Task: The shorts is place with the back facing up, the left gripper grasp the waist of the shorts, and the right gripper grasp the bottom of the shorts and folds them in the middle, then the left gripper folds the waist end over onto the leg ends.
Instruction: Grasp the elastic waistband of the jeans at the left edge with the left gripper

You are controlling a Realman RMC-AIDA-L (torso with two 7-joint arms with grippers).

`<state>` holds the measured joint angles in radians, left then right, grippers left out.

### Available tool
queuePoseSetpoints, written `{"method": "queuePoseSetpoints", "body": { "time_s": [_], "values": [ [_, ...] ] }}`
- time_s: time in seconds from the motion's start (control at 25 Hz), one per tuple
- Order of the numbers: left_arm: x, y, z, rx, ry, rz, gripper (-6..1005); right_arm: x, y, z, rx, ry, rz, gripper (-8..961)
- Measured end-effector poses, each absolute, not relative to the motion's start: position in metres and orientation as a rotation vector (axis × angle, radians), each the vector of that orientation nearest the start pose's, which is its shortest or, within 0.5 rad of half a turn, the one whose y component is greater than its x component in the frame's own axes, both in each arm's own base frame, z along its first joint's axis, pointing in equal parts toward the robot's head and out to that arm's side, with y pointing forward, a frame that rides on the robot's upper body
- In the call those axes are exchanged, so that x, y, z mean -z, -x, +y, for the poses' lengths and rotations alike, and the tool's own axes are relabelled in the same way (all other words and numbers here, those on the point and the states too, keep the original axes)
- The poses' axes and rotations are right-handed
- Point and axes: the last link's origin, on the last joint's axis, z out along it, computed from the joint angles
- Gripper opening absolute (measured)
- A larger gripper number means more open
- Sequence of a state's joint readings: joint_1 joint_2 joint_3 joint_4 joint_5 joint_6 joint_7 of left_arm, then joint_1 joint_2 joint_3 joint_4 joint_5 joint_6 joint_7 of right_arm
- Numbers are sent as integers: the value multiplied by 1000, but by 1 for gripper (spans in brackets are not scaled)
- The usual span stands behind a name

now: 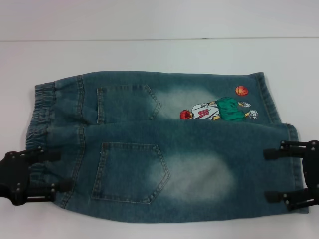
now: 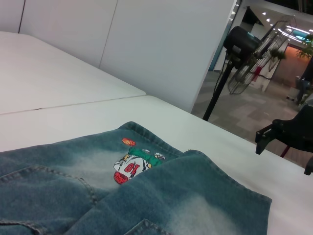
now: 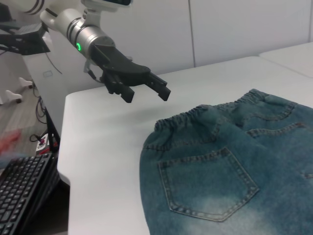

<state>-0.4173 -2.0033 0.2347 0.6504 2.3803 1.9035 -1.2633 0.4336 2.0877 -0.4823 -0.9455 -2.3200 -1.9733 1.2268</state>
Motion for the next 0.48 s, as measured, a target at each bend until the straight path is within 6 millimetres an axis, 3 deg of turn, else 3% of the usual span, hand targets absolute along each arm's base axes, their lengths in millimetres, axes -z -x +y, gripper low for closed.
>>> {"method": "queuePoseSetpoints", "body": {
  "time_s": [0.48],
  "values": [
    [-53, 331, 251, 707, 2722, -783, 933, -41, -286, 265, -536, 2980, 364, 949]
  ]
}}
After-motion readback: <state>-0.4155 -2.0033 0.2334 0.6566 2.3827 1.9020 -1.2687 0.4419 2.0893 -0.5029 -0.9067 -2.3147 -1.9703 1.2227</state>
